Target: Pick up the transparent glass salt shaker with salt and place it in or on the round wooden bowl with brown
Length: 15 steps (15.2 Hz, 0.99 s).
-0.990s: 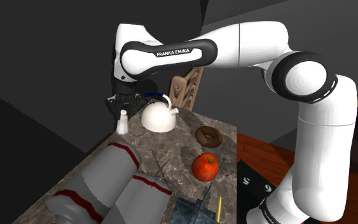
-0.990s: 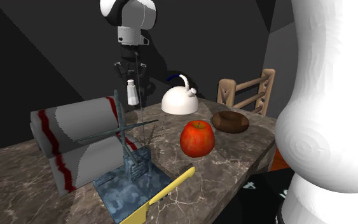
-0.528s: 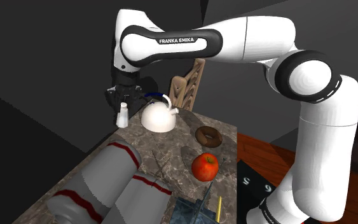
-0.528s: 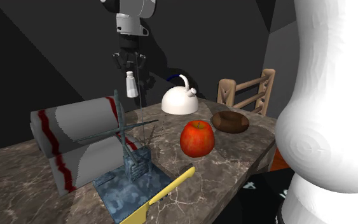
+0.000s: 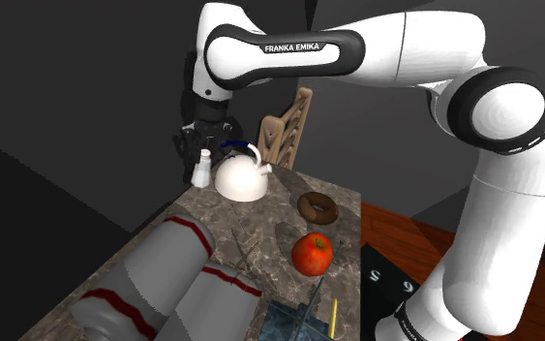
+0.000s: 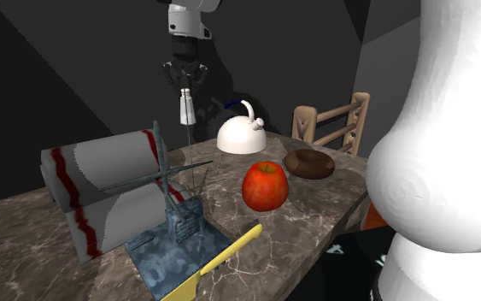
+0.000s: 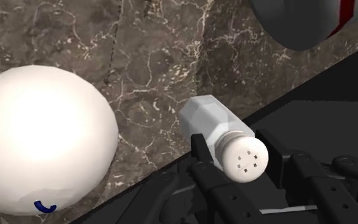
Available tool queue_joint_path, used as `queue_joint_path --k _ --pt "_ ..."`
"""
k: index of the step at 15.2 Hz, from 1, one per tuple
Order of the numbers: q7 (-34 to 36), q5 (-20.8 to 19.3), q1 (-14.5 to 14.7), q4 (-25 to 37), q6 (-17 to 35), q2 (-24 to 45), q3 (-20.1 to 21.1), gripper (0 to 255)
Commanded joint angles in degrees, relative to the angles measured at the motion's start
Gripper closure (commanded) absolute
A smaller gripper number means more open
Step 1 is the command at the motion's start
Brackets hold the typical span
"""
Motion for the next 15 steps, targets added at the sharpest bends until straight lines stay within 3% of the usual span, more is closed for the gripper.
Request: queue_joint_path --k 1,8,15 --pt "-2.3 1.6 -1.9 -4.8 0.9 -4.0 -0.2 255" --pt "-11.7 7.0 -7.4 -19.5 2.8 -17.1 -3.0 255" --pt "-21.5 9.9 -11.1 -30.1 2.1 -28.0 -8.0 255"
